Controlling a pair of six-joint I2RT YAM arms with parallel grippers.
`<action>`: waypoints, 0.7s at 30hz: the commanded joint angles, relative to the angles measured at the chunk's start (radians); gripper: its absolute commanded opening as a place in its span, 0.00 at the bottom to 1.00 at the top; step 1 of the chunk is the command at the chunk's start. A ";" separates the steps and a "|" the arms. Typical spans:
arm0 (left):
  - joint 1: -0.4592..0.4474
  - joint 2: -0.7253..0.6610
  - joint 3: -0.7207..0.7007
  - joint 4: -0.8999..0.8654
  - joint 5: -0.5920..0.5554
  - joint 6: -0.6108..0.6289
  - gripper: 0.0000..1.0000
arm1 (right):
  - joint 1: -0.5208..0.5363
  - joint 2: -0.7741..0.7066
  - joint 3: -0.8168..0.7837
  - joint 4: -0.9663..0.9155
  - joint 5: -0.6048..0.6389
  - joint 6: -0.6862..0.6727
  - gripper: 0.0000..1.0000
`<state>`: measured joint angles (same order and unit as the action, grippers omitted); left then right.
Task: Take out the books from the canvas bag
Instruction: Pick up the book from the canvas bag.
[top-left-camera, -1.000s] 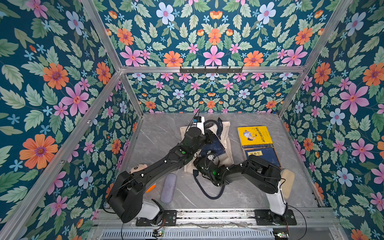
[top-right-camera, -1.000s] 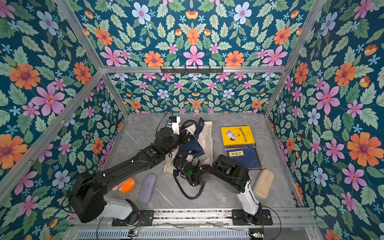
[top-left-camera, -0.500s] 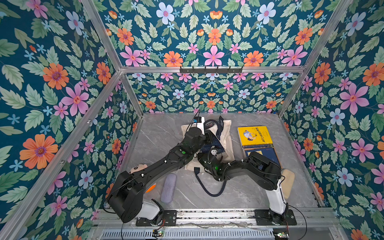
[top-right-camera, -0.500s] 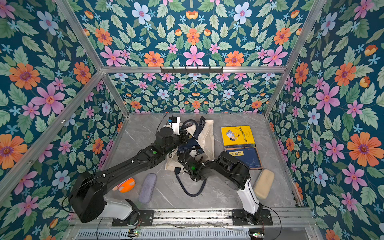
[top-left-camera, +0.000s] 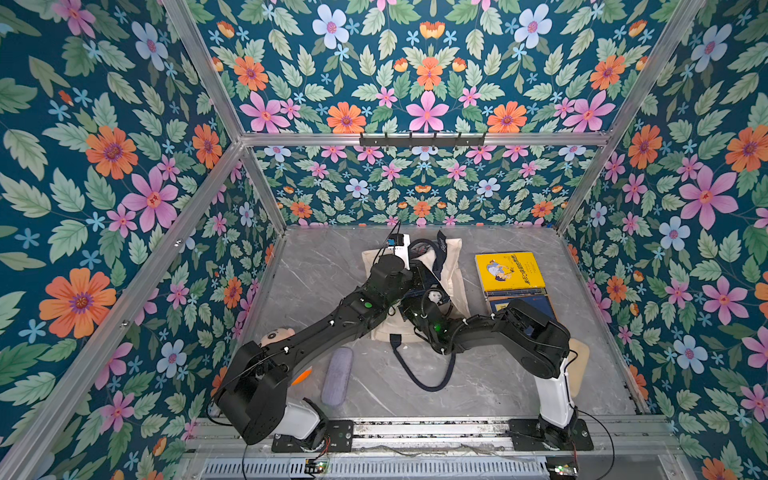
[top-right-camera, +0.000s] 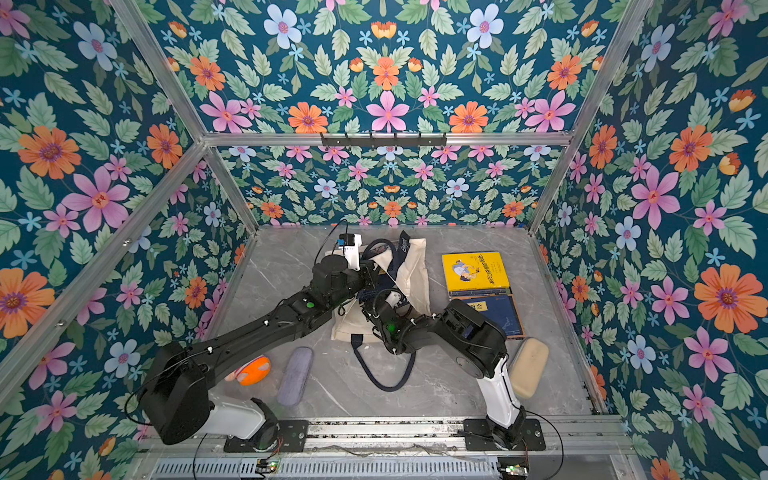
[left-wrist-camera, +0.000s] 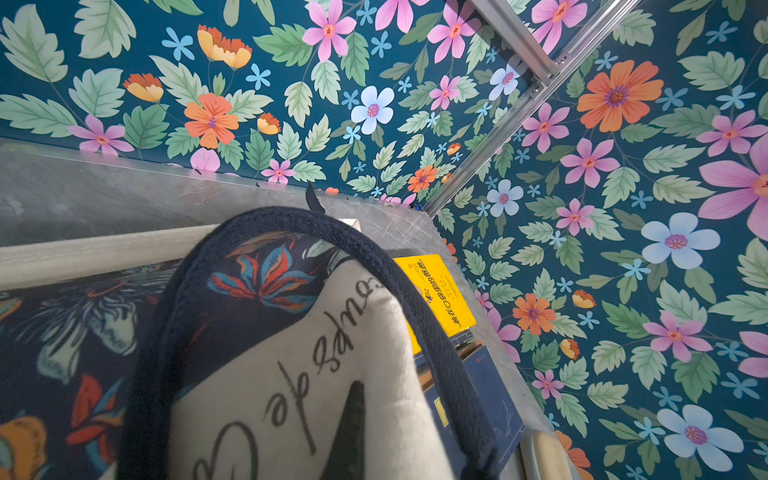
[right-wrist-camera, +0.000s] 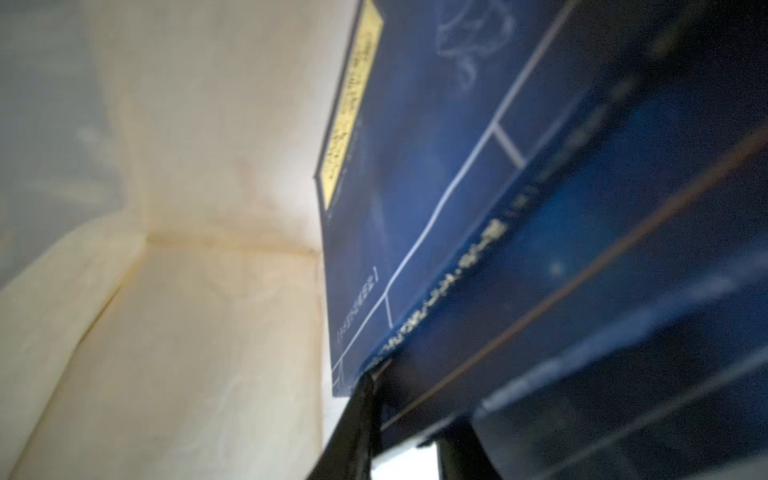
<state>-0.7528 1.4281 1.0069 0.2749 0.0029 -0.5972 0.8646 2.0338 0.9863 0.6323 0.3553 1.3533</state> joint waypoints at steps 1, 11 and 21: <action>0.000 -0.006 0.013 0.046 0.005 -0.002 0.00 | -0.025 0.006 -0.008 0.025 0.052 -0.008 0.19; 0.001 -0.007 0.013 0.041 0.000 -0.003 0.00 | 0.023 -0.137 -0.075 -0.039 0.020 -0.033 0.05; 0.001 -0.005 0.022 0.016 -0.029 -0.006 0.00 | 0.122 -0.368 -0.212 -0.264 0.013 -0.011 0.00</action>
<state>-0.7544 1.4277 1.0172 0.2726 0.0013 -0.5983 0.9798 1.7000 0.7975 0.4564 0.3496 1.3365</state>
